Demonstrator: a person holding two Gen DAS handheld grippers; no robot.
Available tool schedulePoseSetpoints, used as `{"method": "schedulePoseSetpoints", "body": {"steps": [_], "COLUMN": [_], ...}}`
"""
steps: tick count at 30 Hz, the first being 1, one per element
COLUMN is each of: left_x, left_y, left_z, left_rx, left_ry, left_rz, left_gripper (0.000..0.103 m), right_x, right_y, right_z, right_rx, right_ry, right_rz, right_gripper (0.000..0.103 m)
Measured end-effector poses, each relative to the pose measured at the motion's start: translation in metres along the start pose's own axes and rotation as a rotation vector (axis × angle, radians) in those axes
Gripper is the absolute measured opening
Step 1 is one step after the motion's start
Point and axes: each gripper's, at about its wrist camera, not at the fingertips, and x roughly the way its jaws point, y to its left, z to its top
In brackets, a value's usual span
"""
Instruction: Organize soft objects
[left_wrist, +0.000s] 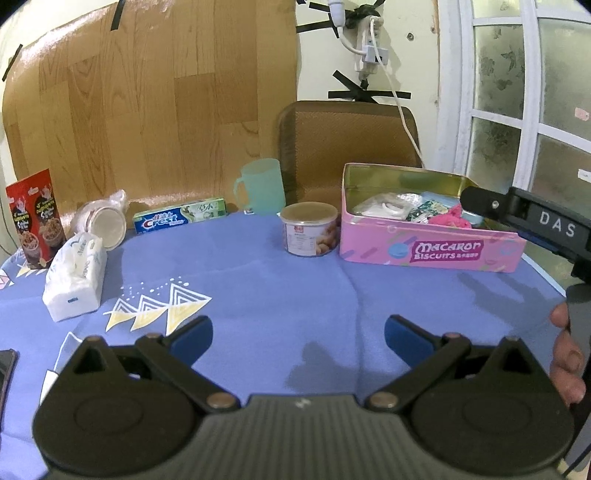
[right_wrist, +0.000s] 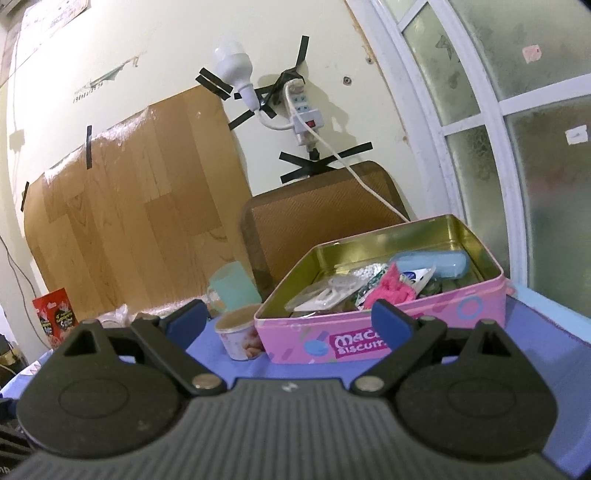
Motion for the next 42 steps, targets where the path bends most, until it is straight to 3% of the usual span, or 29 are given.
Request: {"method": "schedulePoseSetpoints", "body": {"steps": [15, 25, 42], "left_x": [0.002, 0.01, 0.007], "left_y": [0.026, 0.033, 0.039], "left_z": [0.016, 0.022, 0.028], "left_rx": [-0.053, -0.073, -0.07], "left_ry": [0.011, 0.048, 0.025], "left_rz": [0.103, 0.096, 0.155], "left_gripper": [0.103, 0.103, 0.103], "right_x": [-0.009, -0.013, -0.012], "right_y": [0.005, 0.005, 0.008], "right_z": [0.004, 0.003, 0.007], "right_rx": [-0.018, -0.038, -0.06], "right_ry": [0.017, 0.021, 0.003], "right_rz": [0.007, -0.01, 0.017], "right_gripper": [0.097, 0.097, 0.097]}}
